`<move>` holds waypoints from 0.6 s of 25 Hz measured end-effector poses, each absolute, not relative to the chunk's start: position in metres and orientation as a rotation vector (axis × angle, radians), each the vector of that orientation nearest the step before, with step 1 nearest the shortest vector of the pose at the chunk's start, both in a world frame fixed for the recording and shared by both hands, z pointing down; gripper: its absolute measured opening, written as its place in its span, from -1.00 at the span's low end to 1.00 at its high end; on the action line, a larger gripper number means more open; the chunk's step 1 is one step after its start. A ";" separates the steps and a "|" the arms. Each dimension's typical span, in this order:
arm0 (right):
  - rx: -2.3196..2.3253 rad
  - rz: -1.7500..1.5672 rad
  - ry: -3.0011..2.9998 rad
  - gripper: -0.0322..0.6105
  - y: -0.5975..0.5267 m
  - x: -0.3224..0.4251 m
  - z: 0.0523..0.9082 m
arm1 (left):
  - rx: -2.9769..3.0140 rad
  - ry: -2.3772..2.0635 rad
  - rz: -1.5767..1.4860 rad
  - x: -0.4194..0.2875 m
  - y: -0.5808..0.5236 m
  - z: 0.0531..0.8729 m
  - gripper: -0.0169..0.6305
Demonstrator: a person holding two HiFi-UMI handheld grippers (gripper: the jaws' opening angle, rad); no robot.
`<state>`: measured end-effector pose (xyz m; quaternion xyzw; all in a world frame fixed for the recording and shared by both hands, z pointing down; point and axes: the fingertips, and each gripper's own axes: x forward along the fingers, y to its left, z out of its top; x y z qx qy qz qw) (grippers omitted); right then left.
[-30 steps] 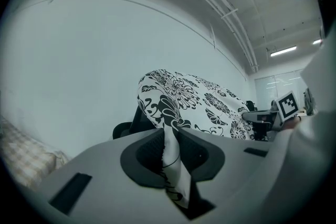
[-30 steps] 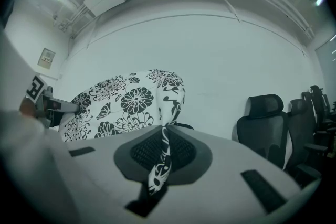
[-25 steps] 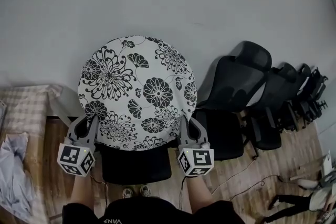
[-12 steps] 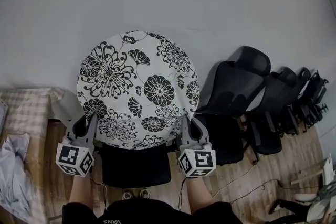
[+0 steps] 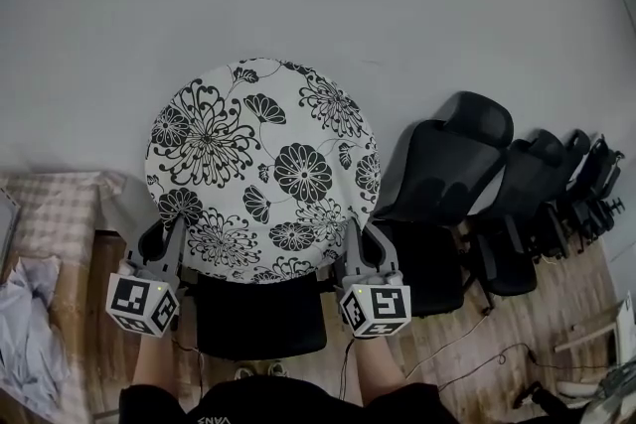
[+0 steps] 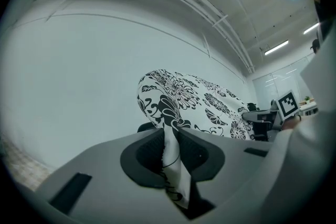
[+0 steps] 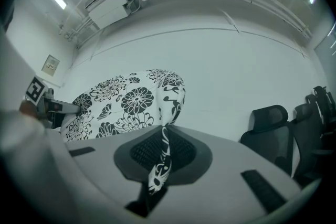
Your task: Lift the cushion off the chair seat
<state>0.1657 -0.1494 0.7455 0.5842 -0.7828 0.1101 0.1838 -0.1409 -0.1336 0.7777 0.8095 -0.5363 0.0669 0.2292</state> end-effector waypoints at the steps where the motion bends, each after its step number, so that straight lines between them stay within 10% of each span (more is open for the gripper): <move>1: 1.649 0.309 -2.207 -0.82 -0.150 0.166 0.745 | 2.230 -1.476 0.183 -0.141 -0.134 0.777 -0.77; 15: 1.653 0.293 -2.222 -0.82 -0.148 0.166 0.743 | 2.249 -1.479 0.171 -0.141 -0.133 0.776 -0.77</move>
